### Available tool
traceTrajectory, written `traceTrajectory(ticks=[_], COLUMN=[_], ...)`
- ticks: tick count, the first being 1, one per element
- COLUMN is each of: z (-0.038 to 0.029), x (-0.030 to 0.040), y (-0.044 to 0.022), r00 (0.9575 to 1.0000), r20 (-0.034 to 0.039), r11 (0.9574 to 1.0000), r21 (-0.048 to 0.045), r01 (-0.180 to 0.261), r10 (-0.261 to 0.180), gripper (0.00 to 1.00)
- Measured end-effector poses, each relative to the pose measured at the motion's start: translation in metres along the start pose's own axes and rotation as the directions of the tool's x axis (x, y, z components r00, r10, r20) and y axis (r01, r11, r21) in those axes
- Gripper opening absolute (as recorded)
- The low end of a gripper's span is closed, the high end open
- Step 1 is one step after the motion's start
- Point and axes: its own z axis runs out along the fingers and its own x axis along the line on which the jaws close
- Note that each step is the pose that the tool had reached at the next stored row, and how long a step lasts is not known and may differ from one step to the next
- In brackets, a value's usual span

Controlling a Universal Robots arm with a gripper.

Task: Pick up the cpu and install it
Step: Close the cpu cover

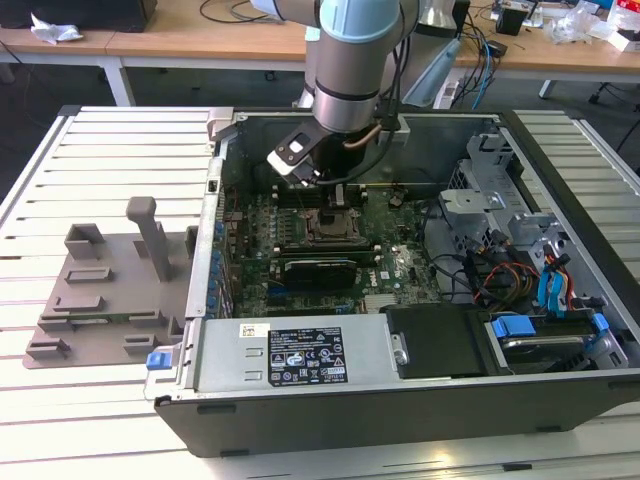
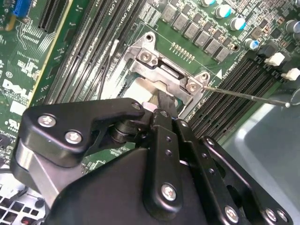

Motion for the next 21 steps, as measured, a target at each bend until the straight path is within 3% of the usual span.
traceTrajectory(ticks=[12, 16, 21], z=[-0.0096, -0.0183, -0.024], x=[-0.0003, -0.0003, -0.0005], y=[-0.0003, -0.0007, -0.001], r00=[1.0, 1.0, 1.0], r20=[0.0003, 0.0, 0.0001], r11=[1.0, 1.0, 1.0], r21=[0.0002, 0.0, 0.0], r01=[0.0, 0.0, 0.0], r10=[0.0, 0.0, 0.0], gripper=[0.11, 0.11, 0.11])
